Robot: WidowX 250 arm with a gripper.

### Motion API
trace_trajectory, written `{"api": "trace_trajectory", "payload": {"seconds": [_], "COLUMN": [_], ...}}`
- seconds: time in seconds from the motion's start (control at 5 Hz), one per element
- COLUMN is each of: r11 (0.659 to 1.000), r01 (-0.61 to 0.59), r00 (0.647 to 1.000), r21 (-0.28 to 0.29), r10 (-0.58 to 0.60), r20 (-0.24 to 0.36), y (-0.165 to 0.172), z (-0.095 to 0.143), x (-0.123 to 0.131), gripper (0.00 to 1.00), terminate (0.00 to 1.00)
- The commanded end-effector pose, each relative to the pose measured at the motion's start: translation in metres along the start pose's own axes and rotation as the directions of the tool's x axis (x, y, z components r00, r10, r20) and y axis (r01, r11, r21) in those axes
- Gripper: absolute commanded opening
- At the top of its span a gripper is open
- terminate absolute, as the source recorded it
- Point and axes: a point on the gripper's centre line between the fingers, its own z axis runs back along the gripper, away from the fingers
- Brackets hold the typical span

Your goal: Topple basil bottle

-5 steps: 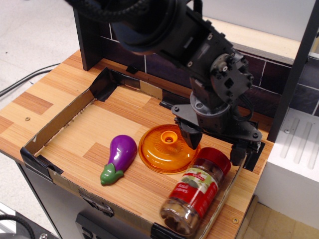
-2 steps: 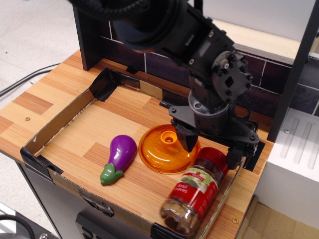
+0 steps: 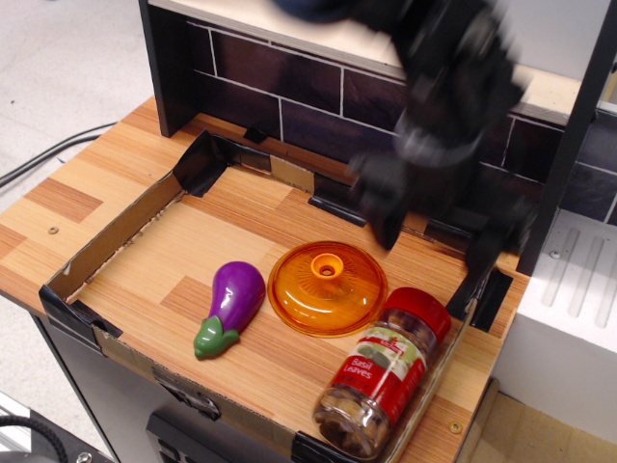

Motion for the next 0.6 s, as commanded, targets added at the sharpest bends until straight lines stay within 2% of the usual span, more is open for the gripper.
{"api": "trace_trajectory", "payload": {"seconds": [0.0, 0.2, 0.4], "r11": [1.000, 1.000, 1.000], "r01": [-0.005, -0.005, -0.005], "r00": [1.000, 1.000, 1.000], "r21": [-0.005, -0.005, -0.005], "r10": [0.005, 0.005, 0.005], "r20": [0.021, 0.021, 0.021], "y": [0.0007, 0.0007, 0.0007], "z": [0.0101, 0.0101, 0.0101], "x": [0.0118, 0.0118, 0.0118], "gripper": [1.00, 1.00, 1.00], "terminate": [0.00, 0.00, 1.00]}}
